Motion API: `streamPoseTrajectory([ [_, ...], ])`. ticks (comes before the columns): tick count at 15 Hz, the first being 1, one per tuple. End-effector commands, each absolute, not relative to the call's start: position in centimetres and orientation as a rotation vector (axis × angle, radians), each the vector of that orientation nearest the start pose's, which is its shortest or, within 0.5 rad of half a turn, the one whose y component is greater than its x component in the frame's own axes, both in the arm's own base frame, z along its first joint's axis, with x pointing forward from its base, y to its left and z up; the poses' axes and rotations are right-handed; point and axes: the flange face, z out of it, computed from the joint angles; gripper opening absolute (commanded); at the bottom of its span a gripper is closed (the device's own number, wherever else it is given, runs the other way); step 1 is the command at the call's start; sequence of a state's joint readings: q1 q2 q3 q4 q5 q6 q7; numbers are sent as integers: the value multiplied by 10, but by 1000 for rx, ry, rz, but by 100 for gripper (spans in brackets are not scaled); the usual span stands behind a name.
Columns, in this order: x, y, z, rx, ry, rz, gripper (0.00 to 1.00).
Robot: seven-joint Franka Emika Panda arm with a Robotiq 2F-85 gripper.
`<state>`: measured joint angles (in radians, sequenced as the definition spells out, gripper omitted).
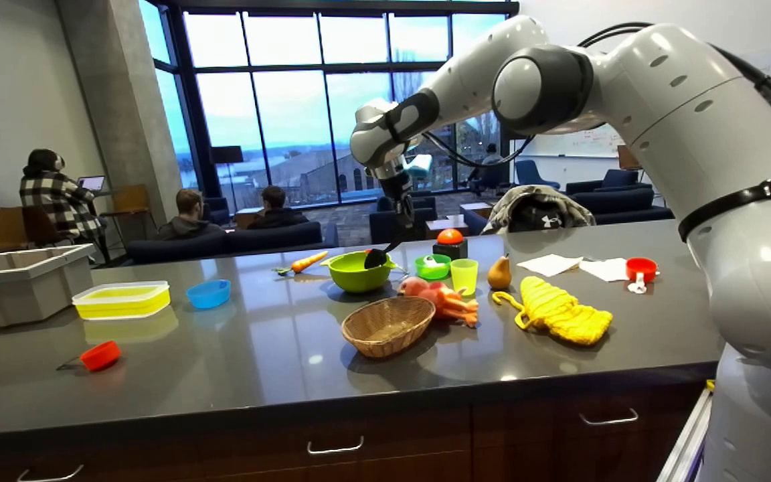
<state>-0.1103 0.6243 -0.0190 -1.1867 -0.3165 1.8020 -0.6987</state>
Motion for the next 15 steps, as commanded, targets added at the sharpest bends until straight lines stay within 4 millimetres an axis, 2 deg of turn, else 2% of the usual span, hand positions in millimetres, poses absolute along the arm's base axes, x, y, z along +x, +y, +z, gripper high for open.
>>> streamPoseTrajectory([
  [1,723,-109,438,-3258,-1204,303,1],
  [5,732,-94,434,-3251,-1350,381,1],
  [10,743,-73,434,-3222,-1468,365,1],
  [15,753,-62,430,-3181,-1559,382,1],
])
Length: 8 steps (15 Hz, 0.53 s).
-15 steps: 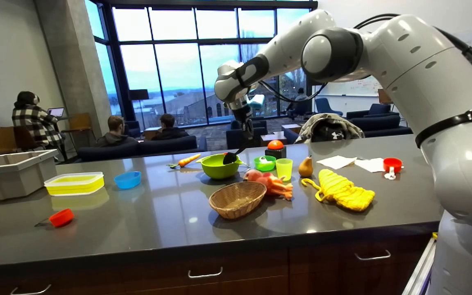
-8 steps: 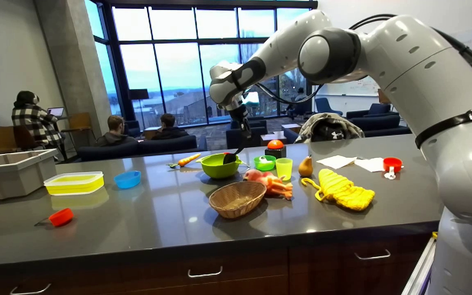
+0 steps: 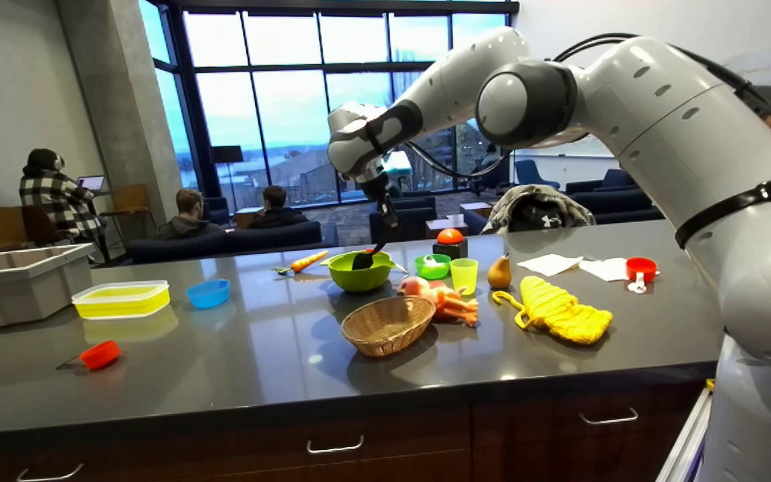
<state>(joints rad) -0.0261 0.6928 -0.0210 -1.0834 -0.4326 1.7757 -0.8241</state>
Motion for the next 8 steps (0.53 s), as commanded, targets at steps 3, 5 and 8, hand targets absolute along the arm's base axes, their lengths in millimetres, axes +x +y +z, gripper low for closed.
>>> streamPoseTrajectory([
  [3,758,-57,423,-3145,-1616,431,1],
  [5,760,-54,418,-3120,-1648,475,1],
  [8,762,-49,410,-3087,-1702,563,1],
])
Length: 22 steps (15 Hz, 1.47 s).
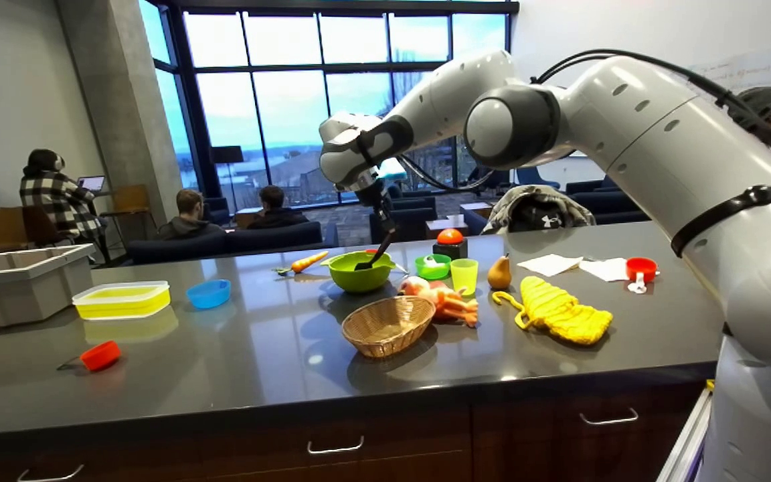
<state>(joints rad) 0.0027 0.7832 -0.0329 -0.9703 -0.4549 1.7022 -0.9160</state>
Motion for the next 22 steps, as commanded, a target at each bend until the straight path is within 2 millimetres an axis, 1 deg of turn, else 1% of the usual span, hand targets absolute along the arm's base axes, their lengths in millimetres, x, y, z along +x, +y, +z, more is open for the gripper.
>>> streamPoseTrajectory([
  [1,763,-47,409,-3079,-1716,584,1],
  [4,767,-46,407,-3062,-1749,610,1],
  [8,774,-50,408,-3068,-1760,588,1],
  [13,781,-63,408,-3105,-1735,527,1],
  [19,784,-79,417,-3154,-1683,458,1],
  [22,784,-84,415,-3163,-1675,461,1],
])
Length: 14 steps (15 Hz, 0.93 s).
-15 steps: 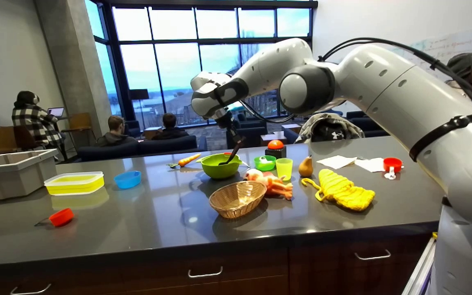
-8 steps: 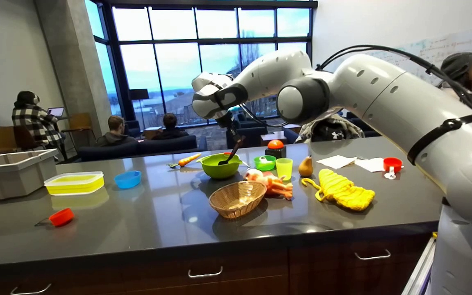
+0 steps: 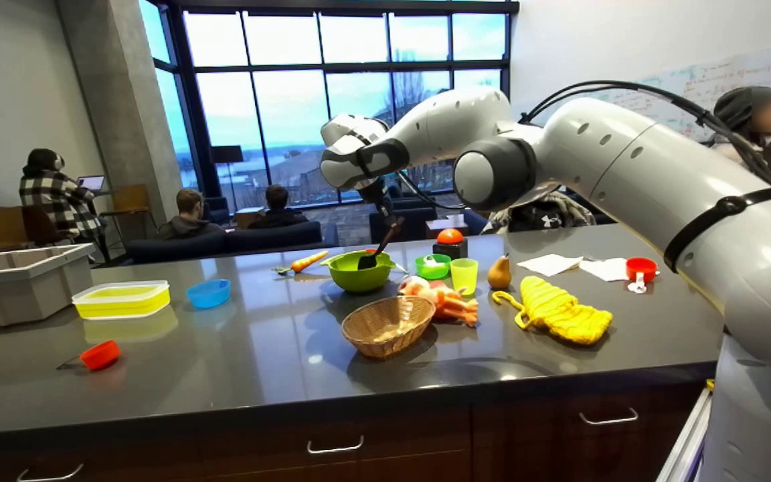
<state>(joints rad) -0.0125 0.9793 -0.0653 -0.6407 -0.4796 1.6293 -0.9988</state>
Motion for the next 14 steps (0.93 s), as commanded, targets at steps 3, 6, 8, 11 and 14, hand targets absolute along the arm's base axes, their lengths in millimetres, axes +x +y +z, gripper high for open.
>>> streamPoseTrajectory([
  [3,786,-84,407,-3162,-1672,466,1],
  [6,788,-78,398,-3148,-1683,460,1],
  [8,790,-73,394,-3139,-1691,451,1],
  [11,791,-67,392,-3130,-1705,440,1],
  [14,791,-65,393,-3126,-1713,439,1],
])
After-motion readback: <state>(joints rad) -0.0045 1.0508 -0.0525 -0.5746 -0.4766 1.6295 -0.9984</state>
